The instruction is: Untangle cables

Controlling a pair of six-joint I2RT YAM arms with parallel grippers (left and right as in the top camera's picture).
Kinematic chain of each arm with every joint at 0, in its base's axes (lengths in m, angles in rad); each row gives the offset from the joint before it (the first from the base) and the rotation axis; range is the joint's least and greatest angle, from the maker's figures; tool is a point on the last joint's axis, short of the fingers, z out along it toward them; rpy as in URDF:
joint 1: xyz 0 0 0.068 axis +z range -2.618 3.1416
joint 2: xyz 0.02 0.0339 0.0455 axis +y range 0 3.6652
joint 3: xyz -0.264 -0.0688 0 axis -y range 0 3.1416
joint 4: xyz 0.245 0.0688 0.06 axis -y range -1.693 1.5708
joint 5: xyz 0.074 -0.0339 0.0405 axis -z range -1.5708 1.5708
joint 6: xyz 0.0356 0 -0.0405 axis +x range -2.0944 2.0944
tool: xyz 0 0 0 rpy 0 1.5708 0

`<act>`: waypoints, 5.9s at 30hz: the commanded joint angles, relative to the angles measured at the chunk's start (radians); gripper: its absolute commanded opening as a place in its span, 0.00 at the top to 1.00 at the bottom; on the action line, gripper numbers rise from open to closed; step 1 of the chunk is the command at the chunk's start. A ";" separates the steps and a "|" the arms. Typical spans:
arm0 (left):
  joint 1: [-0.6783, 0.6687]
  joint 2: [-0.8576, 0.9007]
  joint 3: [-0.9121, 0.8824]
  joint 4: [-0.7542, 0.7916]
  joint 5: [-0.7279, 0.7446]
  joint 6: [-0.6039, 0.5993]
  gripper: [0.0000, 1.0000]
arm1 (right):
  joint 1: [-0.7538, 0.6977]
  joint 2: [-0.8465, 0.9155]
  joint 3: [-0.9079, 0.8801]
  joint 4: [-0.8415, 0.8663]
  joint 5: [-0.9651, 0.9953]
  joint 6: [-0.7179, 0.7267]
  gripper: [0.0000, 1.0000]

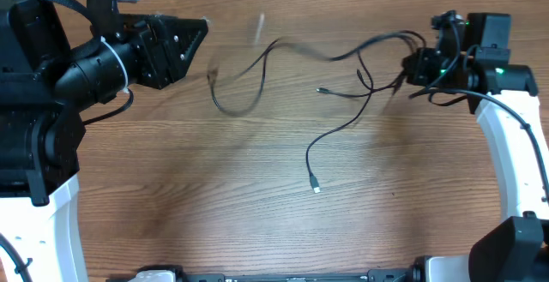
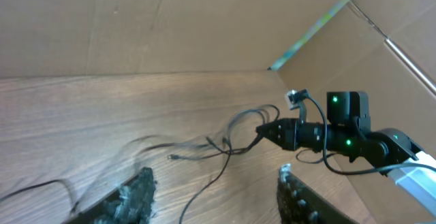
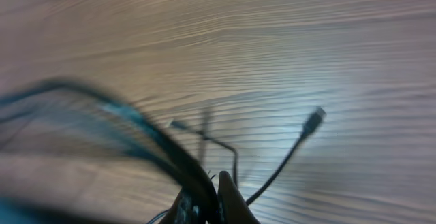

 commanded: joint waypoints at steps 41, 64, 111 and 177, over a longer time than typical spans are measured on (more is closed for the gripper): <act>0.003 0.114 0.022 -0.327 0.177 0.331 0.52 | 0.448 0.034 0.014 -0.015 0.043 -0.158 0.10; 0.003 0.114 0.022 -0.365 0.179 0.346 0.51 | 0.519 0.214 -0.005 -0.081 -0.092 -0.060 0.20; 0.003 0.114 0.022 -0.369 0.164 0.388 0.49 | 0.542 0.231 0.450 -0.332 0.063 -0.039 0.96; -0.121 0.452 0.041 -0.024 -0.085 0.534 0.96 | 0.536 0.154 1.234 -0.842 -0.168 0.035 0.96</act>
